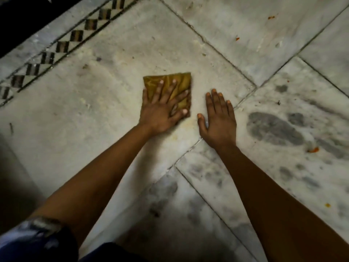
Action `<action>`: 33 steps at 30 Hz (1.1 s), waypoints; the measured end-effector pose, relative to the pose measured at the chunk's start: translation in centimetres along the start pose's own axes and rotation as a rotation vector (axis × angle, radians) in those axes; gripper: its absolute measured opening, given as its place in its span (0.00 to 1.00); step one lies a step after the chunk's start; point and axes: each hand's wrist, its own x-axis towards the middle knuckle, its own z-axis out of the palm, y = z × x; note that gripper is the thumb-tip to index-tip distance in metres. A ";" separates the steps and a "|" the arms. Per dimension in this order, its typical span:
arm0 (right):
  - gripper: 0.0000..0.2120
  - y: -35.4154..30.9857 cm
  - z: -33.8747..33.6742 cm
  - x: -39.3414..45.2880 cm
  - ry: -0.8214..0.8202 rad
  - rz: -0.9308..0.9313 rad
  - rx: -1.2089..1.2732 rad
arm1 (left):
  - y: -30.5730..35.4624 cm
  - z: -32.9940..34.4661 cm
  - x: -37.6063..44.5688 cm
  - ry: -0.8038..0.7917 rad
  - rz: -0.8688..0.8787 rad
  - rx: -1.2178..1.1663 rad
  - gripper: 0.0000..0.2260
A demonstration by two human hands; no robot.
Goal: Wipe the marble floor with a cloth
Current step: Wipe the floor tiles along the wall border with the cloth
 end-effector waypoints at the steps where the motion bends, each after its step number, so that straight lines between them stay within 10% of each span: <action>1: 0.29 0.1 0.0 0.0 -0.005 -0.001 -0.007 | -1.2 0.0 -1.5 -0.018 -0.004 0.001 0.33; 8: 0.32 -1.8 -0.5 -1.6 -0.103 0.086 -0.007 | -4.9 -3.0 2.9 -0.127 -0.344 -0.138 0.26; 17: 0.31 -1.6 0.6 -4.2 -0.014 0.097 -0.005 | -1.4 1.5 -6.9 -0.042 0.023 -0.047 0.30; 24: 0.31 -1.5 0.7 -4.2 -0.011 0.086 -0.026 | -3.1 -0.6 0.1 -0.007 -0.398 -0.189 0.26; 33: 0.31 -1.5 1.1 -4.2 0.013 0.076 -0.023 | -1.3 3.5 -11.7 0.009 0.090 0.004 0.29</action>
